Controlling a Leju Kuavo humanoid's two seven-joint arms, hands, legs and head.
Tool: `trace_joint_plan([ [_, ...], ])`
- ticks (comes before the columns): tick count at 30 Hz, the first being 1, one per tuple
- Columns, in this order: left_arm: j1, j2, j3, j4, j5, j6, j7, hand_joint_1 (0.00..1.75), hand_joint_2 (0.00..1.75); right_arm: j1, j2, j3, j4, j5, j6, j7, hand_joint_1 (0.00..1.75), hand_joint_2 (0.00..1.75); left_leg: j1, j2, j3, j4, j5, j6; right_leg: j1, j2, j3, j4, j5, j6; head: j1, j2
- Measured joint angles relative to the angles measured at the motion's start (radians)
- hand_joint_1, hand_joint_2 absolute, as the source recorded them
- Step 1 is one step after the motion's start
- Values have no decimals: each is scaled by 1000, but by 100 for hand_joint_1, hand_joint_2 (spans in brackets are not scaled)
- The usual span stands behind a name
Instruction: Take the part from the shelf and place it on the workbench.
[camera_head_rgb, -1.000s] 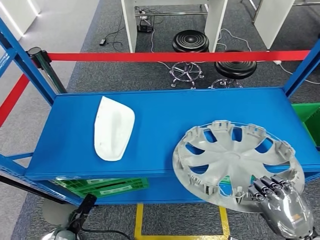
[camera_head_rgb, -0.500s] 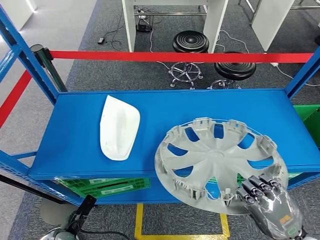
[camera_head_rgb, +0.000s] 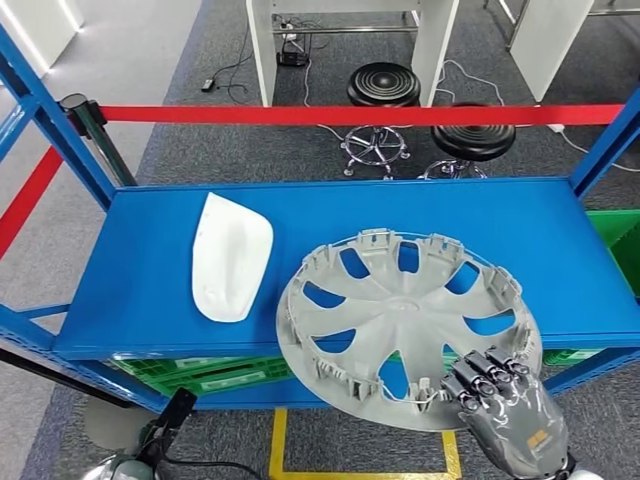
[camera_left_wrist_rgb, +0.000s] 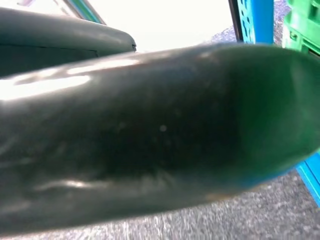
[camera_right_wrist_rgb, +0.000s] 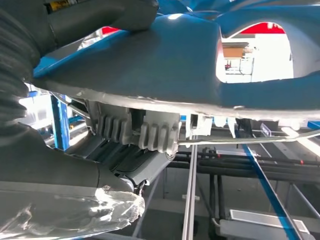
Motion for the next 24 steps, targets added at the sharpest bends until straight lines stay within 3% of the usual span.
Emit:
trace_joint_plan([
  [2, -1, -2, 0, 0, -1, -1, 0, 0, 0, -12, 10, 19, 4, 43, -15, 11, 175, 175, 1, 2, -37, 80, -49, -10, -3, -2, 0, -2, 2, -11, -3, 0],
  [4, -2, -4, 0, 0, -2, -2, 0, 0, 0, -29, 24, 50, 11, 88, -32, 24, 175, 175, 3, 2, -100, 212, -105, -15, -3, -2, 0, -2, 1, -15, -5, 0],
  [5, -2, -4, 0, 0, -2, -2, 1, 0, 0, -40, 33, 68, 14, 106, -39, 31, 175, 175, 3, 3, -121, 255, -113, -16, -3, -2, 0, -2, 1, -16, -5, 0],
  [6, -3, -5, 0, 0, -3, -3, 2, 0, 0, -52, 43, 89, 18, 121, -44, 37, 175, 175, 3, 3, -127, 263, -102, -15, -3, -1, 0, -2, 1, -16, -5, 0],
  [7, -4, -6, 0, 0, -5, -4, 2, 0, 0, -65, 52, 110, 22, 131, -48, 43, 175, 175, 3, 3, -115, 232, -73, -14, -3, -1, 1, -2, 1, -16, -5, 0],
  [9, -9, -7, -1, 0, -7, -11, 3, 0, 0, -95, 70, 149, 32, 142, -53, 53, 175, 175, 3, 4, -56, 104, -3, -12, -2, -1, 3, -2, 0, -14, -6, 0],
  [10, -12, -9, -1, 0, -8, -15, 2, 0, 0, -108, 76, 165, 37, 145, -54, 57, 175, 175, 3, 4, -31, 46, 16, -10, 0, 0, 2, 0, 0, -11, -6, 0],
  [12, -16, -13, -1, 0, -10, -23, -3, 0, 0, -129, 86, 190, 47, 146, -56, 66, 175, 175, 2, 4, -11, -6, 22, -4, 5, -1, -2, -1, 2, -1, -7, 0],
  [15, -13, -16, -1, 0, -10, -31, -9, 0, 0, -149, 94, 214, 60, 146, -58, 76, 175, 175, 4, 3, -12, -13, 25, 14, 4, -2, -10, 4, -5, 14, -7, 0],
  [17, -14, -15, 0, 0, -8, -33, -14, 0, 0, -157, 96, 225, 68, 146, -60, 80, 175, 175, 7, 3, -11, -14, 27, 26, 3, -4, -47, 80, -50, 22, -2, 0],
  [19, -13, -14, 0, 0, -5, -35, -18, 0, 0, -162, 97, 235, 76, 146, -65, 83, 175, 175, 6, 3, -11, -14, 26, 32, 3, -5, -109, 218, -112, 26, 1, 0],
  [20, -13, -14, 0, 0, -4, -35, -20, 0, 0, -163, 97, 239, 79, 146, -66, 84, 175, 175, 5, 3, -11, -14, 26, 32, 3, -5, -133, 268, -127, 27, 1, 0],
  [21, -12, -14, 0, 0, -3, -35, -20, 0, 0, -163, 97, 242, 83, 146, -67, 85, 175, 175, 5, 2, -10, -14, 25, 33, 3, -5, -142, 284, -123, 27, 1, 0],
  [22, -12, -14, 0, 0, -2, -35, -21, 0, 0, -164, 98, 246, 86, 146, -67, 85, 175, 175, 5, 2, -9, -14, 25, 32, 3, -5, -130, 259, -100, 25, 1, 0],
  [23, -12, -14, 0, 0, -2, -35, -22, 0, 0, -165, 98, 249, 89, 145, -67, 86, 175, 175, 5, 1, -7, -14, 24, 32, 3, -5, -101, 199, -64, 22, 1, 0],
  [24, -12, -14, 0, 0, -1, -35, -22, 0, 44, -166, 98, 252, 90, 145, -67, 86, 175, 175, 4, 0, -5, -14, 23, 30, 3, -5, -65, 127, -33, 20, 1, 0],
])
